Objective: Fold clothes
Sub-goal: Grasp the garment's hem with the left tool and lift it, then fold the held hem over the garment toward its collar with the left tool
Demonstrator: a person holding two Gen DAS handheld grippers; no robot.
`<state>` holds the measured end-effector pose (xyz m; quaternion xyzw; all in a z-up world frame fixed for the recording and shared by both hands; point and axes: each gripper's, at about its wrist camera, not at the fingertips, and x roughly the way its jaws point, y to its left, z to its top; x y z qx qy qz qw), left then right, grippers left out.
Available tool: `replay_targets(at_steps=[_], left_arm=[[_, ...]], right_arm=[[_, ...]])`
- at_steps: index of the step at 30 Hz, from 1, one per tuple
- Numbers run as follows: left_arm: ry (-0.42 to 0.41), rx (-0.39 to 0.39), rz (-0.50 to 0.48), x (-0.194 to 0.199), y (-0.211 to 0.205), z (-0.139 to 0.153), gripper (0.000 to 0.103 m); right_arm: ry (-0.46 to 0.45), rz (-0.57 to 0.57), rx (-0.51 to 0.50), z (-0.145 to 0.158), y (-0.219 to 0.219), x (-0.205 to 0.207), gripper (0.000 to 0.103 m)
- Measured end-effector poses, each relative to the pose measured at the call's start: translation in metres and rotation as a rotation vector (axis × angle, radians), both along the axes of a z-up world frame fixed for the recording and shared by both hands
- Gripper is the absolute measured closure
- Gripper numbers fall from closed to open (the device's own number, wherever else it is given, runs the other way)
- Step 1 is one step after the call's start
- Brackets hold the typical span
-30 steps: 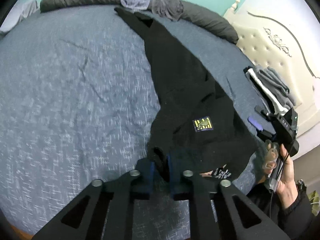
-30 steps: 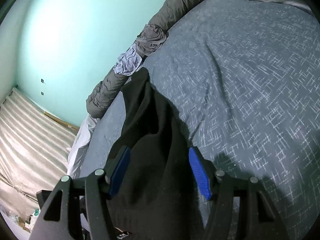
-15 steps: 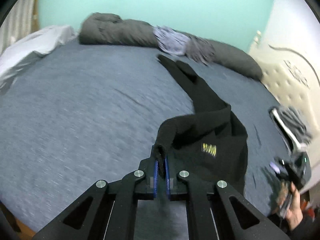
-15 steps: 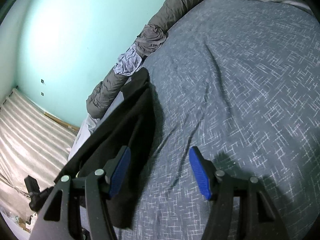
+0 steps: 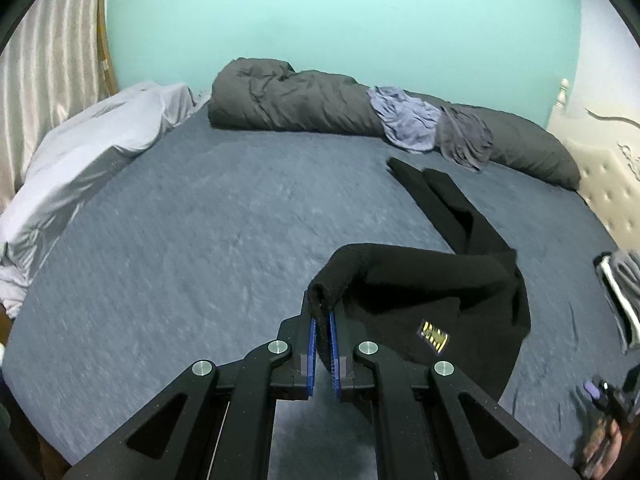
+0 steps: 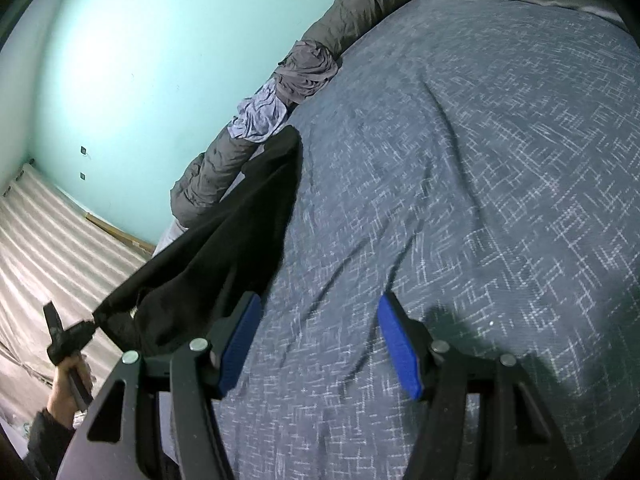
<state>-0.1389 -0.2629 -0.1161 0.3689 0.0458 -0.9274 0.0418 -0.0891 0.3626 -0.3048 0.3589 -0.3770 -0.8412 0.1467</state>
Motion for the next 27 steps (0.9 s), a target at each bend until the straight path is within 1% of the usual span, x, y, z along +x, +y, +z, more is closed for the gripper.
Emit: replay_targets(at_steps=[3,5,6,8,10,11,12,13,14,15,16,18,22,25,27], left_arm=[[0.015,-0.014,0.049,-0.025,-0.019,0.007,0.097],[0.002,-0.009,0.082,-0.041,-0.030,0.003,0.097],[-0.024,0.009,0.096,-0.049,-0.036,-0.005,0.092],[-0.077,0.048,0.114,-0.065,-0.044,-0.023,0.089],[-0.092,0.074,0.108,-0.066,-0.048,-0.039,0.085],[-0.106,0.087,0.101,-0.064,-0.048,-0.047,0.076],[-0.122,0.102,0.093,-0.062,-0.048,-0.055,0.063],[-0.131,0.121,0.085,-0.058,-0.048,-0.063,0.059],[-0.139,0.134,0.079,-0.053,-0.047,-0.071,0.050],[-0.146,0.146,0.074,-0.049,-0.047,-0.078,0.046],[-0.157,0.161,0.067,-0.043,-0.046,-0.086,0.046],[-0.206,0.212,0.050,-0.030,-0.043,-0.106,0.042],[-0.277,0.325,0.022,-0.013,-0.030,-0.138,0.040],[-0.295,0.372,-0.006,-0.003,-0.012,-0.153,0.039],[-0.318,0.386,-0.026,0.002,0.002,-0.163,0.038]], right_arm=[[-0.005,-0.007,-0.003,-0.002,0.001,-0.001,0.041],[-0.005,-0.009,-0.002,-0.002,0.001,-0.002,0.041],[-0.003,-0.009,0.002,-0.001,0.001,-0.002,0.041],[-0.002,-0.004,0.014,0.000,-0.002,-0.004,0.041],[-0.006,0.004,0.024,-0.001,-0.004,-0.006,0.041],[-0.009,0.008,0.026,-0.002,-0.006,-0.008,0.041],[-0.009,0.011,0.026,-0.002,-0.007,-0.009,0.041],[-0.009,0.013,0.025,-0.003,-0.009,-0.011,0.041],[-0.008,0.017,0.025,-0.003,-0.012,-0.012,0.041],[-0.007,0.021,0.026,-0.003,-0.014,-0.014,0.041],[-0.006,0.024,0.027,-0.003,-0.017,-0.015,0.041],[-0.003,0.034,0.027,-0.003,-0.023,-0.018,0.041],[0.004,0.059,0.026,-0.003,-0.036,-0.021,0.041],[0.005,0.066,0.032,-0.003,-0.041,-0.022,0.041],[0.003,0.062,0.041,-0.004,-0.044,-0.023,0.041]])
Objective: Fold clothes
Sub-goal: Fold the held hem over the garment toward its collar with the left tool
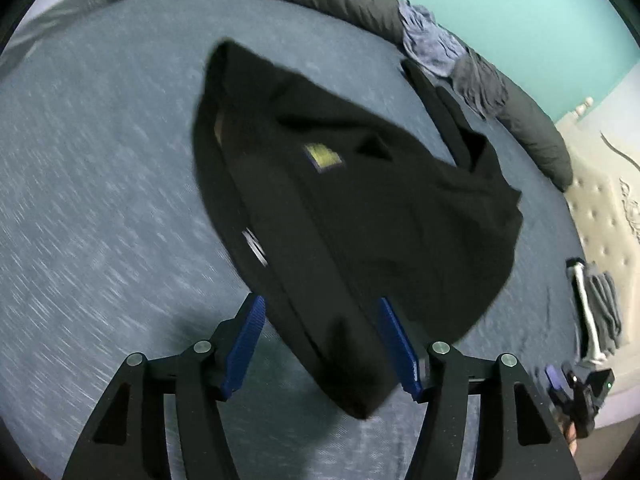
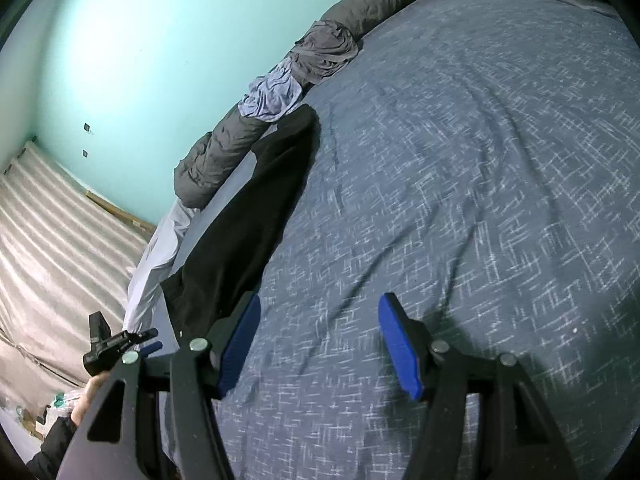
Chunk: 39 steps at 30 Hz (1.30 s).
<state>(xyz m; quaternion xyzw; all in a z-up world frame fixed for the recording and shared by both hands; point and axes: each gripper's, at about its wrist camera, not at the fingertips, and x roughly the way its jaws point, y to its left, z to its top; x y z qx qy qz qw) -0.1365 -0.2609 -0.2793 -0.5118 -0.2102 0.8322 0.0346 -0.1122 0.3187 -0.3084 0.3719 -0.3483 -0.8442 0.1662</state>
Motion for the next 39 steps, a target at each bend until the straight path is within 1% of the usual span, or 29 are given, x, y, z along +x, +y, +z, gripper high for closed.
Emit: replay_targets(at_steps=[6,8,11,12,13,14,16,17,19,20,21,23,26,31,34,37,39], left_arm=[[-0.050,0.021,-0.057,0.007,0.029,-0.021,0.038],[-0.054,0.013,-0.074,0.011,0.037,-0.024,0.038],[-0.059,0.044,-0.082,0.016,0.045,-0.029,0.039],[-0.046,0.045,-0.083,0.018,0.047,-0.028,0.040],[-0.032,0.038,-0.088,0.020,0.051,-0.028,0.043],[-0.030,0.028,-0.095,0.020,0.054,-0.028,0.050],[-0.033,0.026,-0.109,0.021,0.060,-0.030,0.069],[-0.036,0.037,-0.116,0.020,0.061,-0.031,0.084],[-0.026,0.026,-0.128,0.019,0.065,-0.027,0.090],[-0.018,0.013,-0.136,0.019,0.068,-0.024,0.095],[-0.006,0.007,-0.139,0.019,0.069,-0.019,0.097],[0.036,-0.002,-0.121,0.025,0.061,-0.002,0.099],[0.094,-0.005,-0.085,0.031,0.042,0.024,0.099],[0.165,-0.034,-0.038,0.048,-0.011,0.061,0.099],[0.196,-0.063,-0.018,0.065,-0.034,0.075,0.099],[0.216,-0.070,0.033,0.065,-0.041,0.078,0.100],[0.213,-0.068,0.057,0.068,-0.055,0.075,0.100]], right_arm=[[-0.012,-0.054,0.006,-0.005,0.011,0.005,0.041],[-0.014,-0.067,-0.009,-0.005,0.015,0.007,0.041],[-0.014,-0.071,-0.016,-0.005,0.017,0.009,0.041],[-0.014,-0.068,-0.013,-0.005,0.016,0.010,0.041],[-0.015,-0.064,-0.012,-0.005,0.015,0.010,0.041],[-0.016,-0.060,-0.013,-0.006,0.014,0.010,0.041],[-0.013,-0.057,-0.017,-0.006,0.014,0.009,0.041],[-0.012,-0.056,-0.020,-0.006,0.015,0.009,0.041],[-0.015,-0.055,-0.025,-0.006,0.015,0.009,0.041],[-0.016,-0.056,-0.029,-0.007,0.016,0.010,0.041],[-0.017,-0.057,-0.034,-0.007,0.017,0.010,0.041],[-0.021,-0.061,-0.039,-0.008,0.018,0.012,0.041],[-0.019,-0.061,-0.036,-0.006,0.018,0.012,0.041],[-0.016,-0.069,-0.033,-0.005,0.018,0.014,0.041],[-0.018,-0.068,-0.020,-0.005,0.016,0.014,0.041],[-0.016,-0.061,0.031,-0.002,0.011,0.015,0.041],[-0.006,-0.050,0.051,0.000,0.006,0.015,0.041]])
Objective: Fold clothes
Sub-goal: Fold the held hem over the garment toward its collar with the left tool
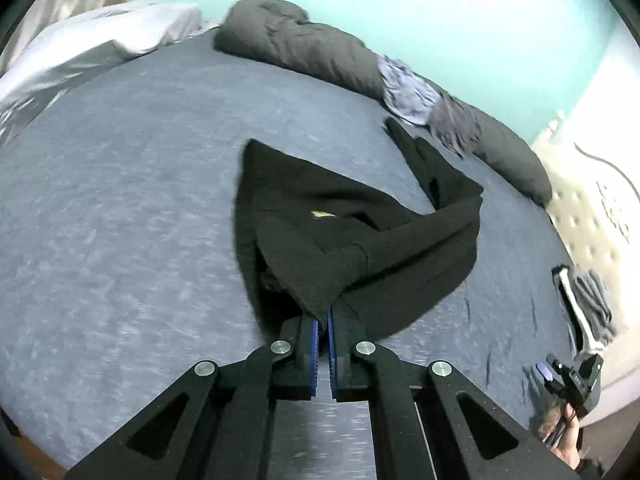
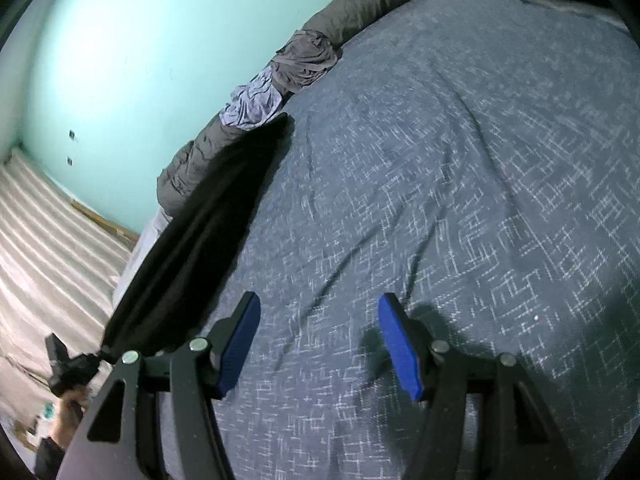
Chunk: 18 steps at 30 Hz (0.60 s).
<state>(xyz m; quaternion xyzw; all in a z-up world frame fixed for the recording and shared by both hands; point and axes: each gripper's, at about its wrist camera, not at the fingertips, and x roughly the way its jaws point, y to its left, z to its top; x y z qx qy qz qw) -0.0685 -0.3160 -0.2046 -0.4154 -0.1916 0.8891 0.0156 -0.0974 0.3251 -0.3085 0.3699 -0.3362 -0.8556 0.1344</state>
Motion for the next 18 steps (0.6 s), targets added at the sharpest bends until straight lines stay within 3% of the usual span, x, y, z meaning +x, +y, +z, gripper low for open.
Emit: replay_targets(at_steps=[5,9,18], left_arm=[[-0.015,0.015,0.026,0.016,-0.025,-0.016,0.100],[-0.028,0.022,0.019,0.025,-0.034,-0.032,0.099],[-0.020,0.030,-0.033,0.034,-0.024,-0.049,0.099]], right_arm=[[-0.004,0.024,0.061,0.001,-0.014,-0.007,0.041],[-0.022,0.061,0.051,0.011,-0.027,-0.026,0.041],[-0.068,0.251,0.106,0.059,-0.099,-0.119,0.032]])
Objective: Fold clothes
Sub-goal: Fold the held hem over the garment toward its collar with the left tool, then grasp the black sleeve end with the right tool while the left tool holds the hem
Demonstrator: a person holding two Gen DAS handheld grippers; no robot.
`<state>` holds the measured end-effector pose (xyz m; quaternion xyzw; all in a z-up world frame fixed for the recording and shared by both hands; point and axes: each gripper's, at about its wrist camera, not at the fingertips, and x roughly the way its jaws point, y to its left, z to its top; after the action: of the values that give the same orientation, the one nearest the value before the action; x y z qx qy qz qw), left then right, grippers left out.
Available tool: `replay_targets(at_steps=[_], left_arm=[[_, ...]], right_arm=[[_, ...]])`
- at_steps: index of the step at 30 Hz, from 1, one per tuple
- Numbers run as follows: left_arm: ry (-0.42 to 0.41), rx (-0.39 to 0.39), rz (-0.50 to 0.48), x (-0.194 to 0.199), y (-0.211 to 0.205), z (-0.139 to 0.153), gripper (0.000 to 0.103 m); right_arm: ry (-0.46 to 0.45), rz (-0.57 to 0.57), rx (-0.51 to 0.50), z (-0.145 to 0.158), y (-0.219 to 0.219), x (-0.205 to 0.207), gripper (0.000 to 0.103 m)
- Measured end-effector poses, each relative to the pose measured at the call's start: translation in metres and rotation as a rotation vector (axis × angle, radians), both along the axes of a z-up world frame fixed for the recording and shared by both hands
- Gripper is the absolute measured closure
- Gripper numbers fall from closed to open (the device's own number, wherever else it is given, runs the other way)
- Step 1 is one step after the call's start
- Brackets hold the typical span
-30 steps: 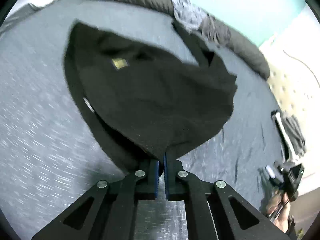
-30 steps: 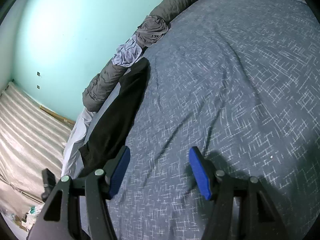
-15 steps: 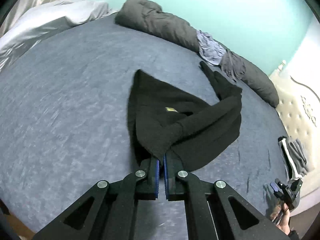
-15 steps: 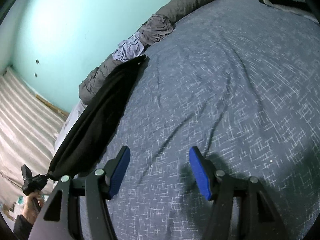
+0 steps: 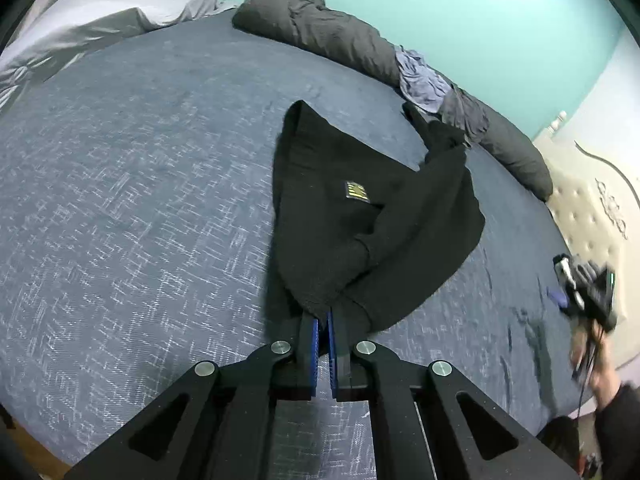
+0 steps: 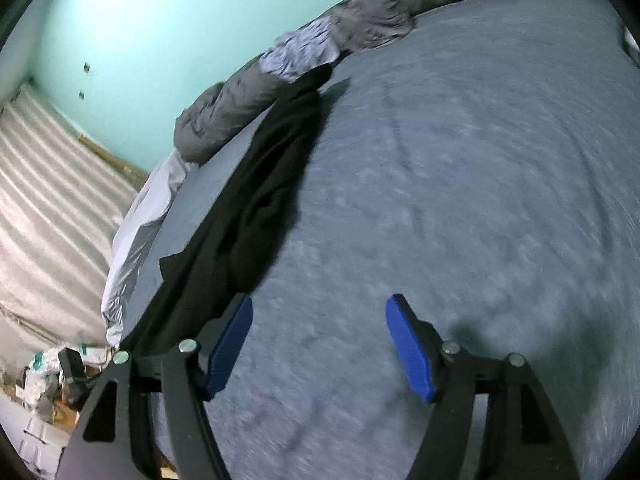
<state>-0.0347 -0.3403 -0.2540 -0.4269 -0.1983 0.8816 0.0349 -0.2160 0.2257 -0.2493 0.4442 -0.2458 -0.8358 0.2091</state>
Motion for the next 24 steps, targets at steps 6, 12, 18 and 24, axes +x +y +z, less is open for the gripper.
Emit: replay_targets(at_steps=[6,12,18,24], left_arm=[[-0.005,-0.014,-0.002,-0.009,-0.001,-0.005,0.099],[-0.018,-0.061,-0.047,-0.017,0.007,-0.008,0.099],[-0.007,-0.084,-0.103,-0.019,0.020,-0.007,0.099],[-0.020,-0.091,-0.151,-0.019,0.033,-0.006,0.100]], right_arm=[[-0.058,0.101,0.027,0.010,-0.065,-0.066,0.029],[-0.096,0.140,0.037,0.009,-0.118,-0.128,0.027],[-0.079,0.104,0.084,-0.001,-0.151,-0.177,0.027],[-0.053,0.171,0.131,-0.017,-0.183,-0.195,0.059]])
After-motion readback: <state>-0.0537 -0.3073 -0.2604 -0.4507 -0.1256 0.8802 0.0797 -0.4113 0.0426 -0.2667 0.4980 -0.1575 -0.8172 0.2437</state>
